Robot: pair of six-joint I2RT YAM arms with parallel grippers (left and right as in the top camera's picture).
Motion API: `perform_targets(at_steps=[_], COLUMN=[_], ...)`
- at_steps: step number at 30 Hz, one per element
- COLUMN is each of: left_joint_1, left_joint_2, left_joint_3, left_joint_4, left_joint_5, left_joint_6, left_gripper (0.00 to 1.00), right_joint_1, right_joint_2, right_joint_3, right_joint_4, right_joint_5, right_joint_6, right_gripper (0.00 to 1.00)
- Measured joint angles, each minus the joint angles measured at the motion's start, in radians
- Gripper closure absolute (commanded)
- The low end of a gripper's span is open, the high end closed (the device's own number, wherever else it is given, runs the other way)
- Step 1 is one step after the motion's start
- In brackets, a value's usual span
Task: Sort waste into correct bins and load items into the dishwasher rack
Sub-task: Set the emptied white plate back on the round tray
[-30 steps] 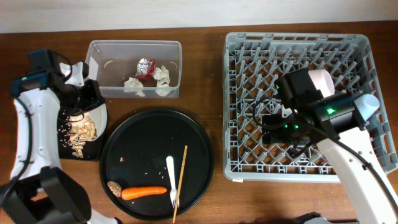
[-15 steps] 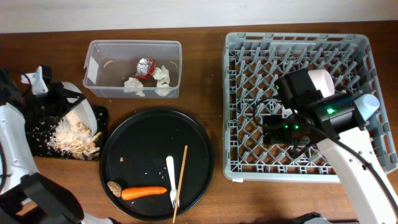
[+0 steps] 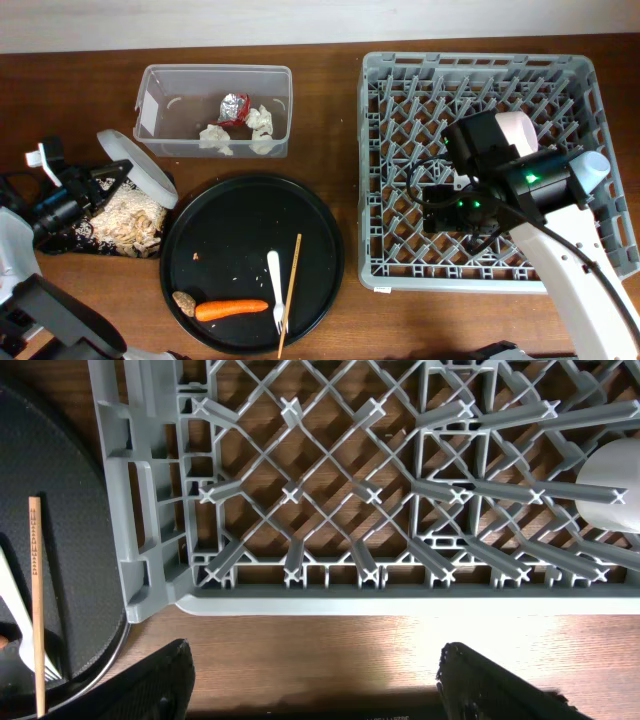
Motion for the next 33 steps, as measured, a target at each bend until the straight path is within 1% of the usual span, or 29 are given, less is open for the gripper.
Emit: perform_targets(at_steps=[4, 5, 7, 8, 10, 12, 14, 15, 16, 17, 18, 20, 21, 23, 24, 25, 26, 27, 28, 29, 31, 33], left_joint_1=[0.0, 0.0, -0.019, -0.07, -0.2, -0.388, -0.577, -0.633, -0.778, -0.838, -0.926, -1.009, -1.048, -1.115, -1.146, -1.161, -1.188, -1.202, -1.205, -1.202, -1.181, -1.114], left_joint_2=[-0.027, -0.057, -0.154, -0.225, -0.293, -0.305, -0.305, -0.305, -0.305, -0.305, -0.304, -0.299, -0.285, -0.247, -0.219, -0.206, -0.179, -0.167, -0.164, -0.164, -0.166, -0.188], left_joint_3=[0.0, 0.0, 0.0, 0.0, 0.002, 0.003, 0.002, -0.001, -0.021, -0.04, -0.082, -0.151, -0.184, -0.219, -0.222, -0.224, -0.225, -0.229, -0.23, -0.227, -0.167, -0.067], left_joint_4=[0.001, 0.0, -0.03, -0.055, -0.103, -0.141, -0.153, -0.153, -0.15, -0.137, -0.089, -0.004, 0.023, 0.08, 0.106, 0.118, 0.145, 0.144, 0.137, 0.106, -0.024, -0.131], left_joint_5=[0.011, 0.005, -0.053, -0.106, -0.195, -0.301, -0.447, -0.497, -0.626, -0.671, -0.764, -0.854, -0.875, -0.895, -0.907, -0.908, -0.917, -0.921, -0.934, -0.969, -1.044, -1.142], left_joint_6=[-0.001, -0.001, -0.006, -0.008, -0.012, -0.017, -0.043, -0.055, -0.074, -0.083, -0.119, -0.189, -0.217, -0.257, -0.279, -0.283, -0.291, -0.294, -0.296, -0.301, -0.301, -0.301], left_gripper=[1.0, 1.0, 1.0, 1.0, 1.0, 1.0, 1.0, 1.0, 1.0, 1.0, 1.0, 0.99, 0.98, 0.92, 0.89, 0.76, 0.51, 0.44, 0.41, 0.41, 0.4, 0.37], right_joint_1=[0.0, 0.0, 0.0, 0.0, 0.0, 0.0, 0.0, 0.0, 0.0, 0.0, 0.0, 0.0, 0.0, 0.0, 0.0, 0.0, 0.0, 0.0, 0.0, 0.0, 0.0, 0.0], right_joint_2=[0.0, 0.0, 0.0, 0.0, 0.0, 0.0, 0.0, 0.0, 0.0, 0.0, 0.0, 0.0, 0.0, 0.0, 0.0, 0.0, 0.0, 0.0, 0.0, 0.0, 0.0, 0.0], right_joint_3=[0.0, 0.0, 0.0, 0.0, 0.0, 0.0, 0.0, 0.0, 0.0, 0.0, 0.0, 0.0, 0.0, 0.0, 0.0, 0.0, 0.0, 0.0, 0.0, 0.0, 0.0, 0.0], right_joint_4=[0.0, -0.001, -0.001, -0.001, 0.0, -0.003, -0.003, -0.003, -0.003, -0.003, -0.004, -0.003, -0.002, -0.003, -0.003, -0.003, -0.004, -0.003, -0.003, -0.004, 0.0, 0.0], right_joint_5=[0.0, 0.0, 0.0, 0.0, 0.0, 0.0, 0.0, -0.001, 0.0, -0.001, 0.0, -0.001, 0.0, 0.0, 0.0, -0.001, -0.001, -0.001, -0.001, -0.001, 0.0, -0.011], right_joint_6=[0.0, 0.0, 0.0, 0.0, 0.0, 0.0, 0.0, 0.0, 0.0, 0.0, 0.0, 0.0, 0.0, 0.0, 0.0, 0.0, 0.0, 0.001, 0.002, 0.0, -0.006, -0.02], right_gripper=[0.18, 0.18, 0.18, 0.18, 0.17, 0.17, 0.17, 0.17, 0.17, 0.17, 0.17, 0.17, 0.17, 0.17, 0.14, 0.12, 0.06, 0.03, 0.02, 0.02, 0.02, 0.02])
